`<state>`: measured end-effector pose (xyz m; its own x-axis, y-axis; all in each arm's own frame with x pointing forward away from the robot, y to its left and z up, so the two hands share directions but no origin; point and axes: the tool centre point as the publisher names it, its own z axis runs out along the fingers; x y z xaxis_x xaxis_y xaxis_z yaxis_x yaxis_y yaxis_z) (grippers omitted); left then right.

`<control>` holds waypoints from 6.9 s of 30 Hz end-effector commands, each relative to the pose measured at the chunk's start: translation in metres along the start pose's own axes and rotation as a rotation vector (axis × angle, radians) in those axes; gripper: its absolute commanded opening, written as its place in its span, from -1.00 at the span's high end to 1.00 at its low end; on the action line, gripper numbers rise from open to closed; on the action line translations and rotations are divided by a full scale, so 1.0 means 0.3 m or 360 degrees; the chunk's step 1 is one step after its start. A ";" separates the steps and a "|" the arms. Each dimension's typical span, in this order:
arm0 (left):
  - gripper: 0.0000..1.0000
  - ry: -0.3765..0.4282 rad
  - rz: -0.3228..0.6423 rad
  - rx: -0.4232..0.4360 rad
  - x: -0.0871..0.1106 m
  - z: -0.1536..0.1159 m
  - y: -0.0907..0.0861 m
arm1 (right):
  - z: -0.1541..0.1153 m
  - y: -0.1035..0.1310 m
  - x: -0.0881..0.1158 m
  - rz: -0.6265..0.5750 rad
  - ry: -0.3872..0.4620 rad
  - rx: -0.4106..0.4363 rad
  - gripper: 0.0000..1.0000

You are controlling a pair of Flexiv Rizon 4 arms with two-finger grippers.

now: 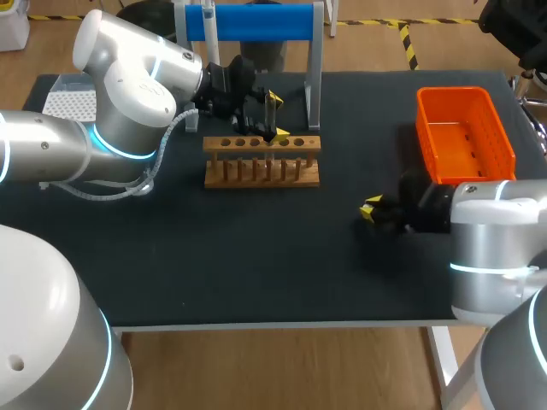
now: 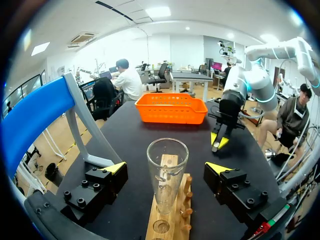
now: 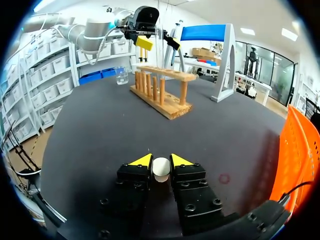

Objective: Invert the test tube, pick up the pipette, mount the tip to pipette, aspirate from beaker and dispense into the tube, eject the tip, return the pipette, and cap with the stopper.

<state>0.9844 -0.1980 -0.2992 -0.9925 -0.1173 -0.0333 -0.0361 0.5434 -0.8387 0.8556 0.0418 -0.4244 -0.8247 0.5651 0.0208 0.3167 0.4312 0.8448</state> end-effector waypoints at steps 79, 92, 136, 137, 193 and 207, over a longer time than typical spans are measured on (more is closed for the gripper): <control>-1.00 0.0007 0.0000 -0.0003 -0.004 -0.002 -0.001 | 0.084 0.899 -0.009 -0.0616 0.0773 0.0035 1.00; -1.00 0.0007 0.0000 -0.0003 -0.004 -0.002 -0.001 | 0.129 0.944 0.004 -0.0616 0.0803 0.0032 1.00; -1.00 0.0007 0.0000 -0.0003 -0.004 -0.002 -0.001 | 0.247 0.969 0.040 -0.0611 0.0850 0.0026 1.00; -1.00 0.0007 0.0000 -0.0003 -0.004 -0.002 -0.001 | 0.248 0.969 0.041 -0.0611 0.0851 0.0026 1.00; -1.00 0.0007 0.0000 -0.0003 -0.004 -0.002 -0.001 | 0.286 0.961 0.039 -0.0615 0.0857 0.0051 1.00; -1.00 0.0007 0.0000 -0.0003 -0.004 -0.002 -0.001 | 0.290 0.941 0.047 -0.0616 0.0862 0.0071 1.00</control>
<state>0.9844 -0.1980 -0.2992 -0.9925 -0.1172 -0.0333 -0.0360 0.5433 -0.8388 0.9742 0.2320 -0.2319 -0.9979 -0.0642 -0.0057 -0.0409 0.5637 0.8250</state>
